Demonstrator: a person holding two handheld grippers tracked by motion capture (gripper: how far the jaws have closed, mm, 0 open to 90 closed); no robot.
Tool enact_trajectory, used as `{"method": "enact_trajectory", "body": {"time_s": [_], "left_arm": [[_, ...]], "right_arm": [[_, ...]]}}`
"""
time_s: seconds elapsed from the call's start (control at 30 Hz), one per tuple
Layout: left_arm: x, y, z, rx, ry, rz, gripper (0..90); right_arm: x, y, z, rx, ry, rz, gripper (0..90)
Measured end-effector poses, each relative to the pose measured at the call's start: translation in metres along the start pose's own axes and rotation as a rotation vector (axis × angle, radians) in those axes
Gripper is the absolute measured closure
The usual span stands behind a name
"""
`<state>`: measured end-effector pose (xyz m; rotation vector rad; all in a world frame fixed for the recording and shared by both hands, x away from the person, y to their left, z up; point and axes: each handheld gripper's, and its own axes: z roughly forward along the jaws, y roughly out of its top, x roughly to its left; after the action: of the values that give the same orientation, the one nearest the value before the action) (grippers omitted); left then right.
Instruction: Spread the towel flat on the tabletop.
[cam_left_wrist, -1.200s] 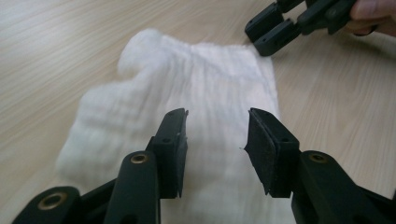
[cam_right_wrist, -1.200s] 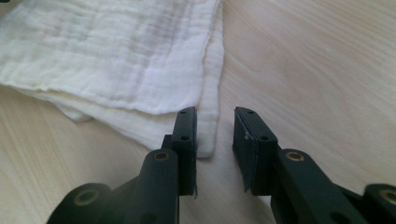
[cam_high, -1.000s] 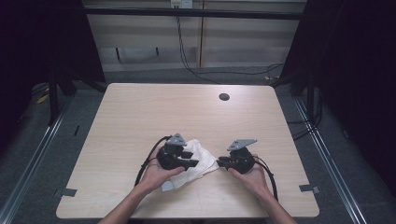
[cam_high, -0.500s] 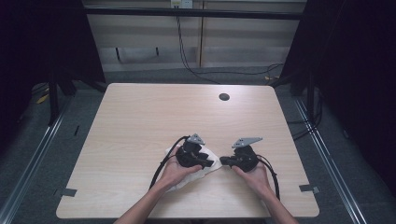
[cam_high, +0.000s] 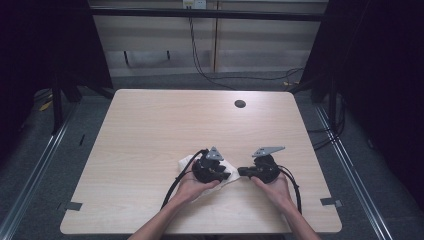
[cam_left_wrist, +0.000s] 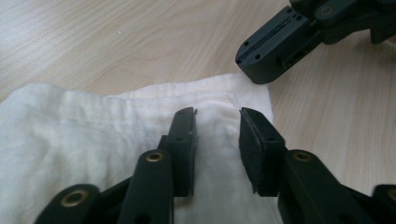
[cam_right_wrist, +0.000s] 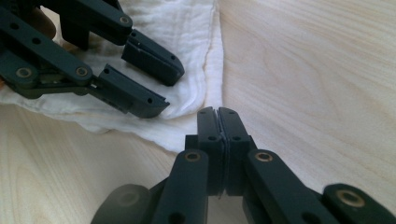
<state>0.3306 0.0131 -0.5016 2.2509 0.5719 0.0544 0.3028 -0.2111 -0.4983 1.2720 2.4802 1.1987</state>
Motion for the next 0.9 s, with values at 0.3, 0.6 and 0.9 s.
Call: {"method": "enact_trajectory", "body": {"time_s": [0.3,0.6,0.9], "left_arm": [[0.01,0.001,-0.012,-0.033,-0.078,-0.072,86.7],[0.007,0.004,-0.03,-0.069,-0.098,-0.065,85.9],[0.011,0.002,-0.046,-0.085,-0.109,-0.071,88.3]], "right_arm": [[0.001,0.0,0.001,0.003,0.005,-0.01,89.2],[0.005,0.002,0.0,-0.008,0.022,-0.025,89.2],[0.001,0.0,-0.003,0.006,-0.01,-0.018,89.2]]}}
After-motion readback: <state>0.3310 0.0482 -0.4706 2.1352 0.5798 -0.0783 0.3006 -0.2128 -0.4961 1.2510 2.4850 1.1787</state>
